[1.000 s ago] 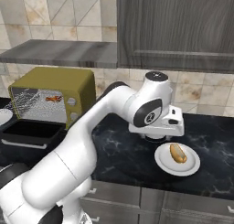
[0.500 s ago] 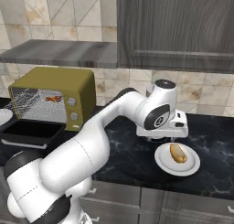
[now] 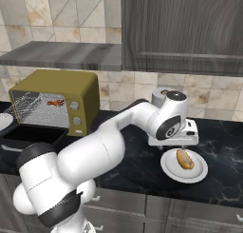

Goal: Open the toaster oven door. Place the hotdog bun on the top rack in the toaster oven and place the chicken drumstick on the bottom rack.

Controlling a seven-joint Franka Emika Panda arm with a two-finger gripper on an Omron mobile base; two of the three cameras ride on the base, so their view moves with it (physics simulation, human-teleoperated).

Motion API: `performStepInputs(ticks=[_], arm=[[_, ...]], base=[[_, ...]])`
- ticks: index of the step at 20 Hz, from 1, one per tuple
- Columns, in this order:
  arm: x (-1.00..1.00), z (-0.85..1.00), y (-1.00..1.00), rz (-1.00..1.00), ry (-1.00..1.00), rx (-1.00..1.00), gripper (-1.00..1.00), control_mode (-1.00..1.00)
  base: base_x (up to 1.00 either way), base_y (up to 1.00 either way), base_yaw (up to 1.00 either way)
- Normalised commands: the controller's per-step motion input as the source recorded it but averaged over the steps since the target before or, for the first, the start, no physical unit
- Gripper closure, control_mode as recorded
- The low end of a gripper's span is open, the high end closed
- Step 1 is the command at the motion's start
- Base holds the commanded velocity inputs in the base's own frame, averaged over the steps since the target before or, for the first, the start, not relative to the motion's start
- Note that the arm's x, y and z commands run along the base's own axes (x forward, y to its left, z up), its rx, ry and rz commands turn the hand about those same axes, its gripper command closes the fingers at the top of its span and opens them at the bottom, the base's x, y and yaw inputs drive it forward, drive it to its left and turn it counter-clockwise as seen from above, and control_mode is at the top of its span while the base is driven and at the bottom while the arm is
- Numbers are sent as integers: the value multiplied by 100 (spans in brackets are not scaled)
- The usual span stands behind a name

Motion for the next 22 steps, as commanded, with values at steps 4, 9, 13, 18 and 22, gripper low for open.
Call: performStepInputs(ticks=[4, 9, 13, 18, 22], arm=[[22, -28, -27, 4, 0, 0, -100, -100], [27, -28, -23, 6, 0, 0, -100, -100], [26, -26, -20, 8, 0, 0, -100, -100], [14, -24, -14, 6, 0, -1, -100, -100], [11, -29, -7, 4, 0, -3, -100, -100]], base=[[0, 0, 0], [0, 0, 0], [0, 0, 0], [0, 0, 0], [0, 0, 0]])
